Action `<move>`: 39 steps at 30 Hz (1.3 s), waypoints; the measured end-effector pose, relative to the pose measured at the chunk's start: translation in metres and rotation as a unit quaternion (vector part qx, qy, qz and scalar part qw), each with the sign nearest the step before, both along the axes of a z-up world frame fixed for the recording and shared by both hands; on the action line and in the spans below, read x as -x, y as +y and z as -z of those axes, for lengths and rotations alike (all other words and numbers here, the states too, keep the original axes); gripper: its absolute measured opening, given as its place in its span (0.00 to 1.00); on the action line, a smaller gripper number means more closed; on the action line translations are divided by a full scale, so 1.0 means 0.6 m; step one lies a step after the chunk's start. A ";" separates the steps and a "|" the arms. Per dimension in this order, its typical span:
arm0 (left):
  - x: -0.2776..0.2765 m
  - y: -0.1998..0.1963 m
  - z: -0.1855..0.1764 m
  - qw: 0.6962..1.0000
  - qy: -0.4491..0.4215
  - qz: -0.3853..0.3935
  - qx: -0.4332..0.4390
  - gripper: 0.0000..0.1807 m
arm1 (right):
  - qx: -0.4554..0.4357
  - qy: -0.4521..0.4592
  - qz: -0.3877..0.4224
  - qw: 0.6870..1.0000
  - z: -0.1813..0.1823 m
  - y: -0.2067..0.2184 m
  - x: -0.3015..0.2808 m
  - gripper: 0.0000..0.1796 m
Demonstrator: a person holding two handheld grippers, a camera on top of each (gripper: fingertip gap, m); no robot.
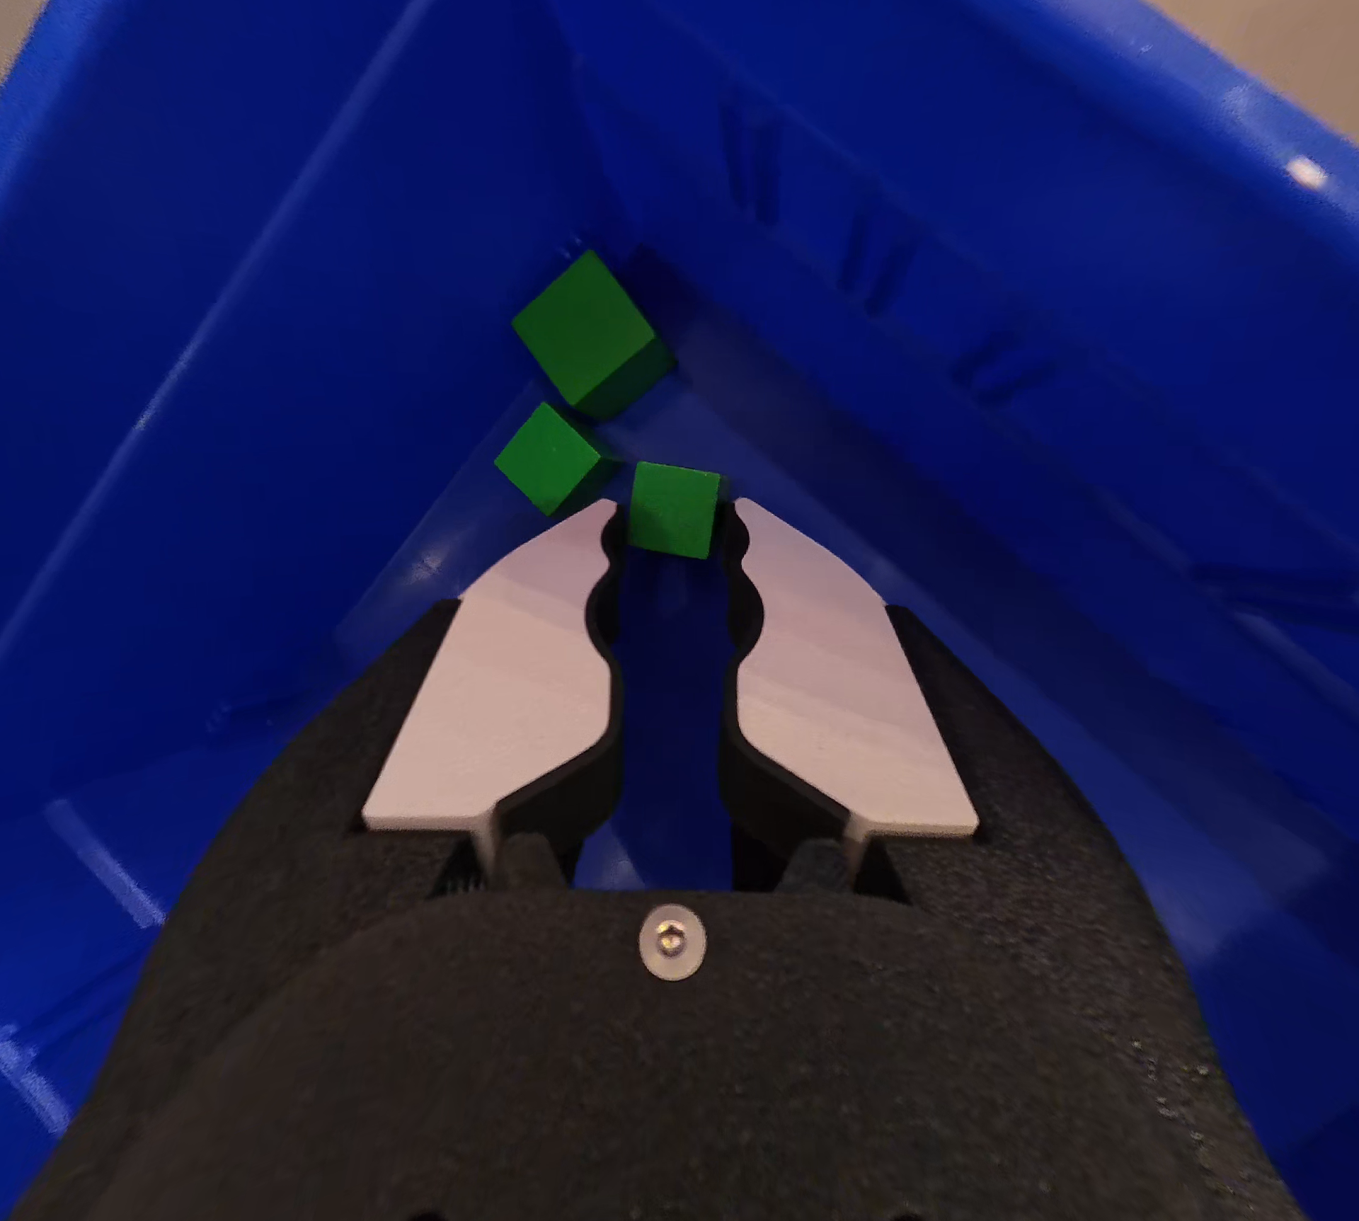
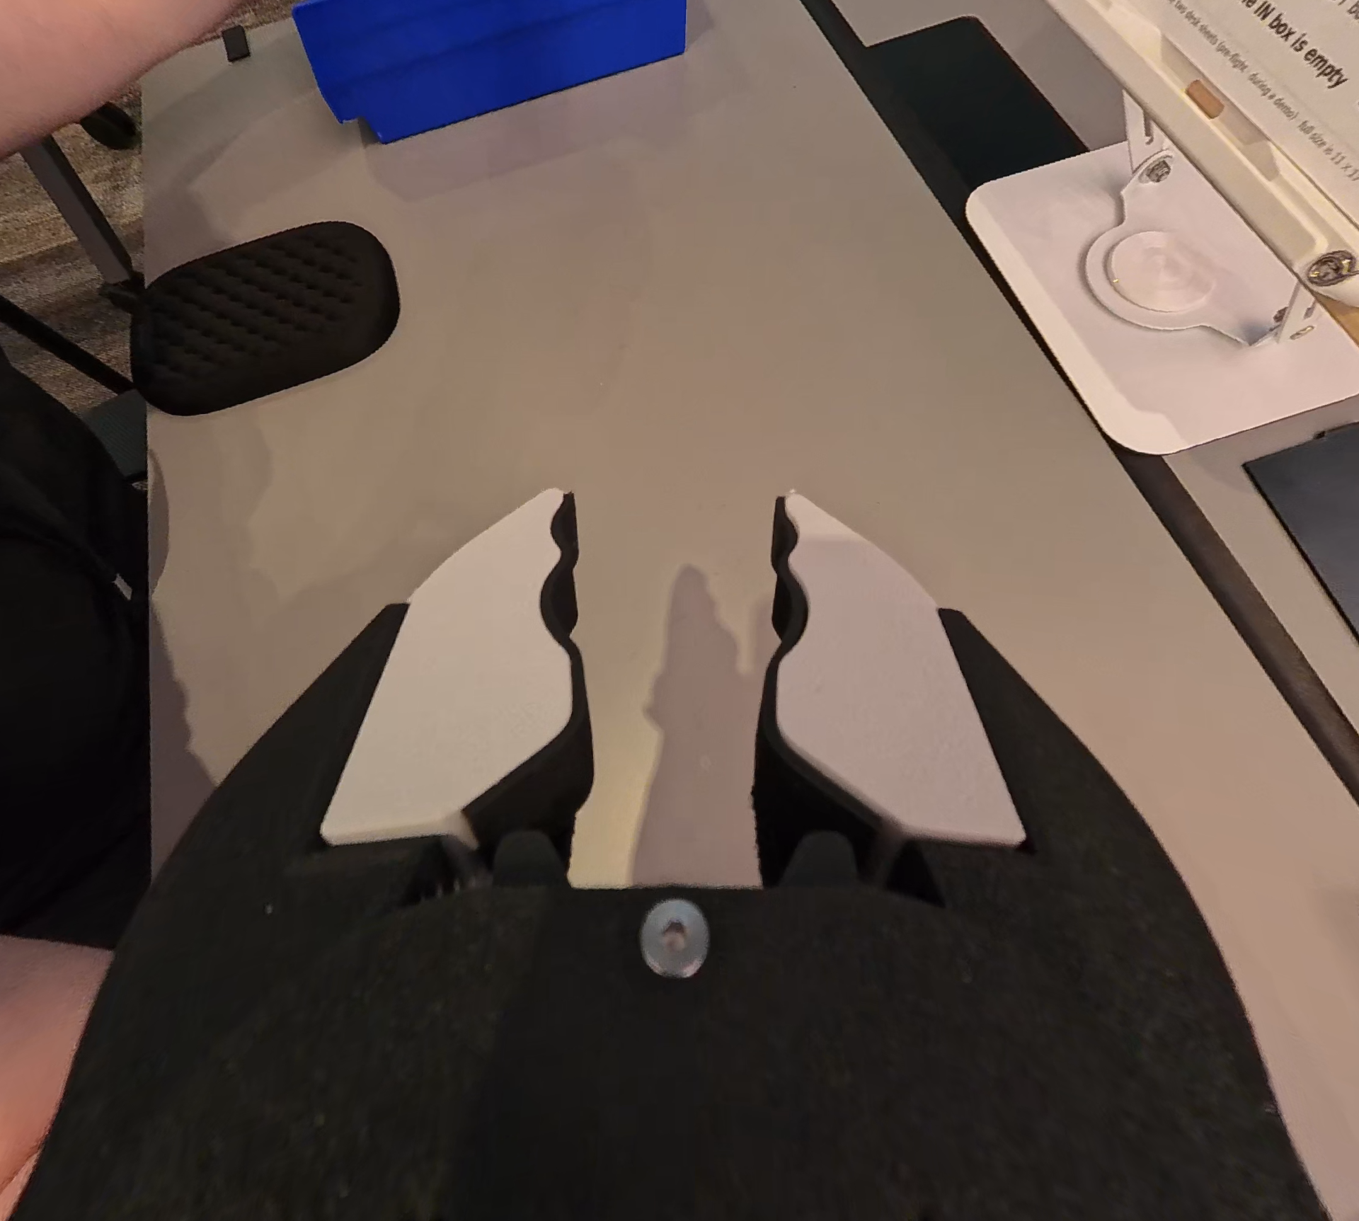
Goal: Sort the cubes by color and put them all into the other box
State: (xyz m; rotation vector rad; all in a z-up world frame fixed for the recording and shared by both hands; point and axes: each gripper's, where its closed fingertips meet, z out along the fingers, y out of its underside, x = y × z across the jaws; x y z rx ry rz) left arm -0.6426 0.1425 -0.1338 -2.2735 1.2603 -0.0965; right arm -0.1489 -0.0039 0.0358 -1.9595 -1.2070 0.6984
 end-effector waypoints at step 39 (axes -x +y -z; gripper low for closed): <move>-0.595 -0.227 -0.406 0.845 -0.142 0.231 -0.461 0.12 | -0.013 0.205 0.080 0.975 -0.128 -0.003 0.169 0.28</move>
